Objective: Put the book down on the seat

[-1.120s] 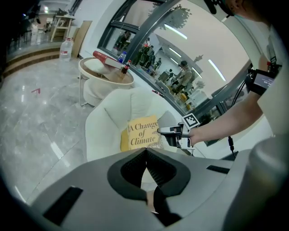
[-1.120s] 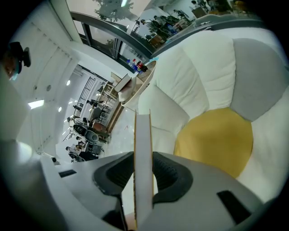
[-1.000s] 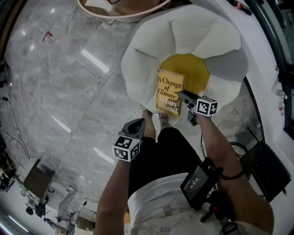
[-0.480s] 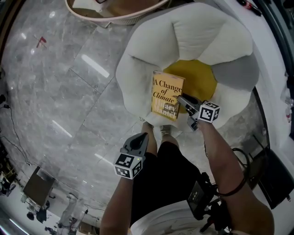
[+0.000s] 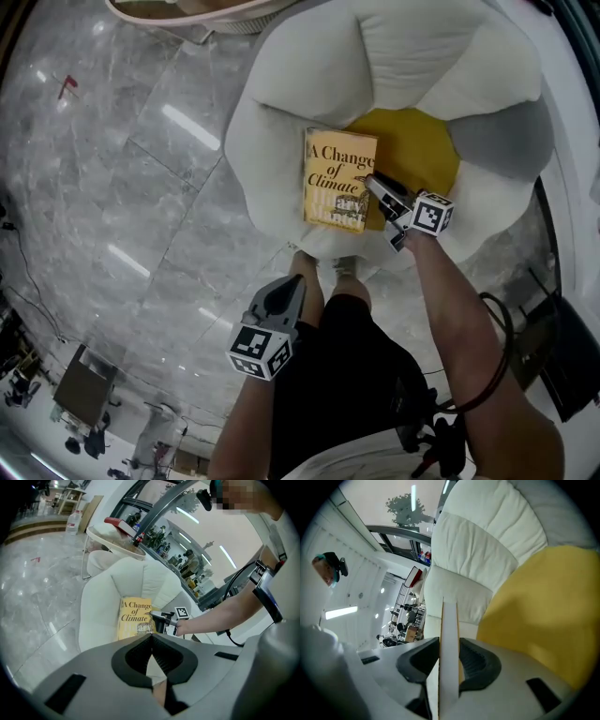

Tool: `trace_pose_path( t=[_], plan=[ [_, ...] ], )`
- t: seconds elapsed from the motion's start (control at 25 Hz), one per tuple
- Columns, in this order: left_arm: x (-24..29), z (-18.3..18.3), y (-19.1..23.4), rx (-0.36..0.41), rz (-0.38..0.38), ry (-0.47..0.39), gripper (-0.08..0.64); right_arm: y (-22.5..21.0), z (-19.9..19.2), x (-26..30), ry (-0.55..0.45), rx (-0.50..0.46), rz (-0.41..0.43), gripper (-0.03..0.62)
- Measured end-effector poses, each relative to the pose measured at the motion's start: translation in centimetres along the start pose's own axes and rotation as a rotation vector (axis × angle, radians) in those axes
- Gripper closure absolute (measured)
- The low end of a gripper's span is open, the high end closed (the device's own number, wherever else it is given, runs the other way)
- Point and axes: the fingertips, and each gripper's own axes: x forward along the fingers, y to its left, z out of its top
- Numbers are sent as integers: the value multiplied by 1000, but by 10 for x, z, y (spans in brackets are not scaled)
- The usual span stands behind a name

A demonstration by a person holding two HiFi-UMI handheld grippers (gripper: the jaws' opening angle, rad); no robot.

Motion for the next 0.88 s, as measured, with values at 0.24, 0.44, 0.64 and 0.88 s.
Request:
trace_pose_path(
  t=[0.24, 0.44, 0.64, 0.88],
  plan=[
    [12, 1, 3, -2, -15, 0, 551, -31, 5, 6, -2, 8, -95, 448],
    [8, -2, 23, -52, 2, -20, 551, -78, -12, 11, 108, 3, -348, 483],
    [9, 5, 32, -74, 22, -60, 551, -88, -13, 13, 96, -20, -368, 497],
    [9, 5, 25, -54, 7, -52, 551, -89, -16, 11, 135, -110, -446, 494]
  ],
)
